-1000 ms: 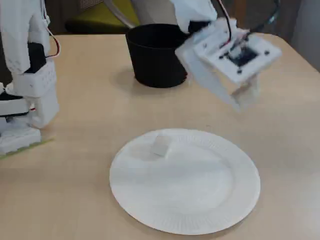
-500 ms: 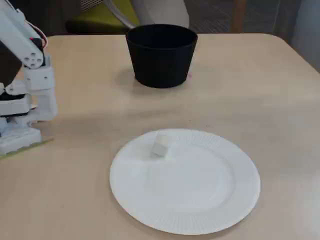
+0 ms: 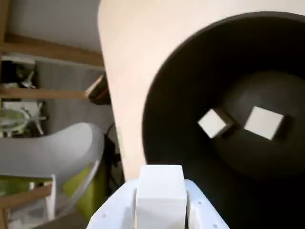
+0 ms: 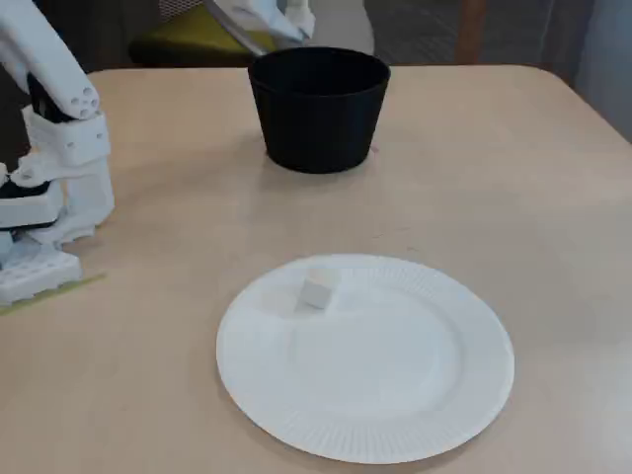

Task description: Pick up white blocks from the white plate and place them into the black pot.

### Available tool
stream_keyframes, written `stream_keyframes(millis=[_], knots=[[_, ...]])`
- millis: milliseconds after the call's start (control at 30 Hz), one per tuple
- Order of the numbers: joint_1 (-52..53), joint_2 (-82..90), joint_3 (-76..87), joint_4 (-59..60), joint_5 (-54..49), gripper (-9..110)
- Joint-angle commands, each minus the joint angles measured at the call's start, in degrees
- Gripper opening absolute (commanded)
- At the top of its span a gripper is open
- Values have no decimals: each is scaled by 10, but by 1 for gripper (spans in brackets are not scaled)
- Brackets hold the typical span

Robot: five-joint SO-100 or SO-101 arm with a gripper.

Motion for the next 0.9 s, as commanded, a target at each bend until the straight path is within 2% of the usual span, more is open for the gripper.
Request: stream_keyframes(millis=[0, 133, 167, 200, 233, 333, 467, 533, 600, 667, 867], knots=[[-5, -8, 3, 2, -11, -2], [-3, -31, 4, -4, -10, -2], [-2, -33, 4, 1, -15, 8], [1, -33, 6, 9, -18, 24], [4, -33, 7, 16, -18, 34], [11, -32, 7, 22, -19, 39], [17, -22, 2, 15, -22, 25], [25, -10, 2, 13, -19, 8], [50, 17, -2, 25, -17, -2], [103, 56, -11, 71, -12, -2], [349, 172, -8, 239, 12, -2]])
